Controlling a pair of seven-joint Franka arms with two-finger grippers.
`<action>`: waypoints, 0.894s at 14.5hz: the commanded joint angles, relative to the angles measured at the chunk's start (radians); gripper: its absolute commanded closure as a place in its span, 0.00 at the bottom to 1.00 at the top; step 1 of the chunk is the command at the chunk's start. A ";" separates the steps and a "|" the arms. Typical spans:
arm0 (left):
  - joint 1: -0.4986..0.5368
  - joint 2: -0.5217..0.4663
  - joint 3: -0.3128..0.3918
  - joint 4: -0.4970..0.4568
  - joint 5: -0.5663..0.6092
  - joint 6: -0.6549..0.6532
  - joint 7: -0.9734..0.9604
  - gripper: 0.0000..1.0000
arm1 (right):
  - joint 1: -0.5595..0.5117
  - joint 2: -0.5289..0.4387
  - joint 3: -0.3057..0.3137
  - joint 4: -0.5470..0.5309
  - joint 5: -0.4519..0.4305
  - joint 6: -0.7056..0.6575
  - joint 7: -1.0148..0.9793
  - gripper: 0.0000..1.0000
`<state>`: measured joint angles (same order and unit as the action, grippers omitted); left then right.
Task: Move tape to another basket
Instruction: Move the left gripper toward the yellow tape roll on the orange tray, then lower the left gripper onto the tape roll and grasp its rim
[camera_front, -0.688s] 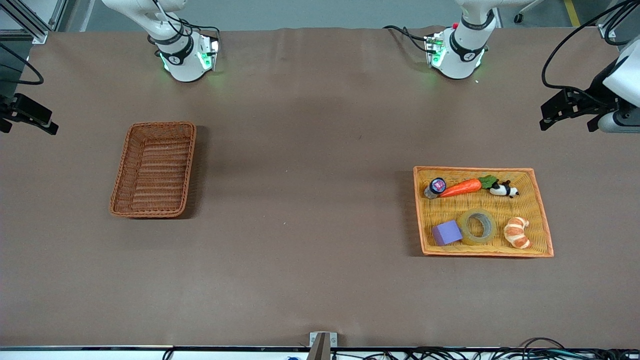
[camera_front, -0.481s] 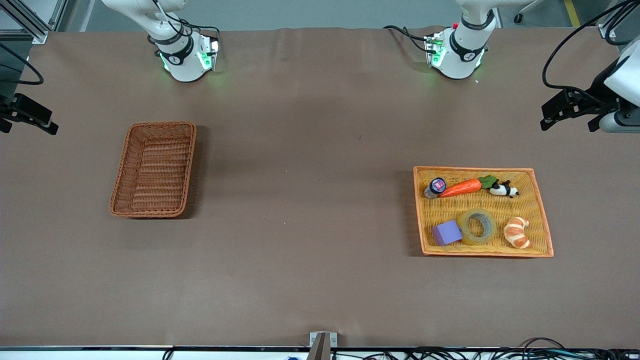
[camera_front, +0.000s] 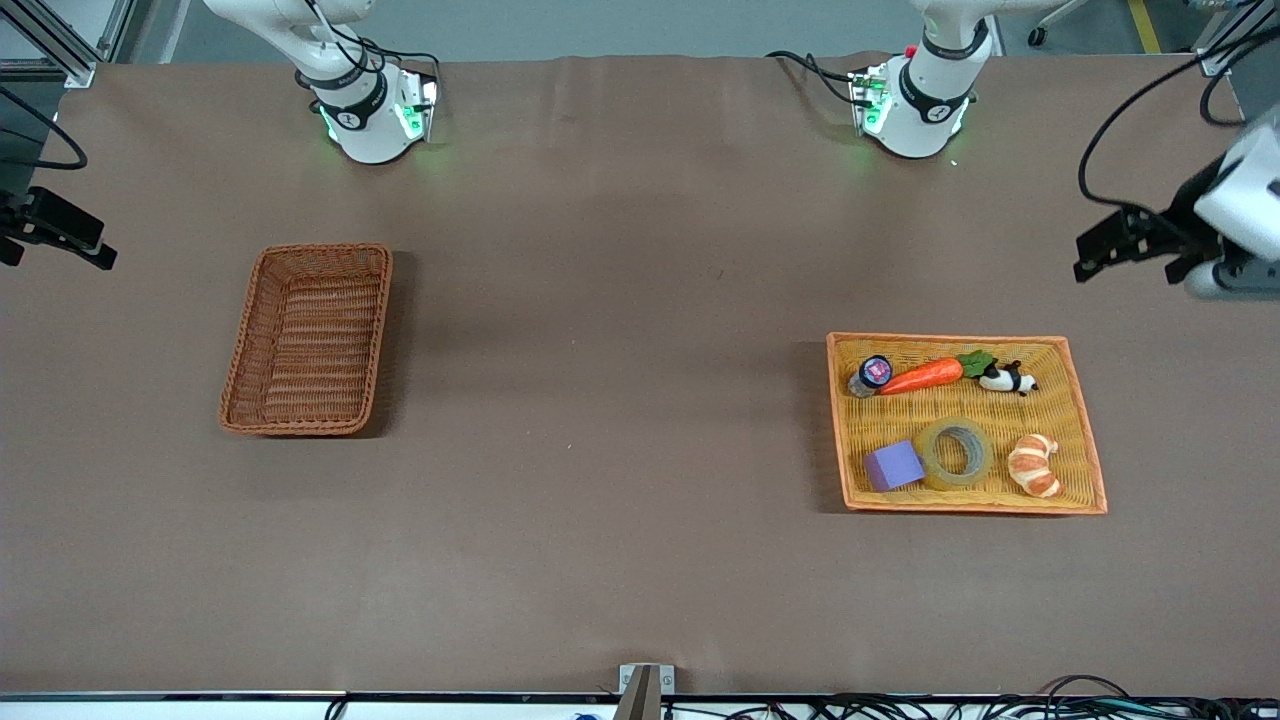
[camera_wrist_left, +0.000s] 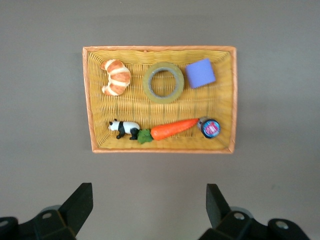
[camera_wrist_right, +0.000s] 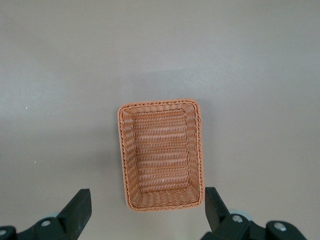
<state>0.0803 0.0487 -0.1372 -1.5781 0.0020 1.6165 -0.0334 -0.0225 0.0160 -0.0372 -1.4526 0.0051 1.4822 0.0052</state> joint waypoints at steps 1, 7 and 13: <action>0.042 0.086 0.001 -0.049 0.021 0.141 0.023 0.00 | -0.013 0.002 0.003 0.008 0.021 -0.008 -0.016 0.00; 0.061 0.195 0.001 -0.339 0.059 0.604 0.009 0.00 | -0.013 0.002 0.003 0.008 0.021 -0.007 -0.016 0.00; 0.064 0.373 -0.001 -0.355 0.059 0.804 0.003 0.07 | -0.013 0.002 0.003 0.008 0.021 -0.008 -0.016 0.00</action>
<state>0.1397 0.3841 -0.1356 -1.9386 0.0442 2.3729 -0.0206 -0.0225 0.0160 -0.0373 -1.4526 0.0051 1.4819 0.0052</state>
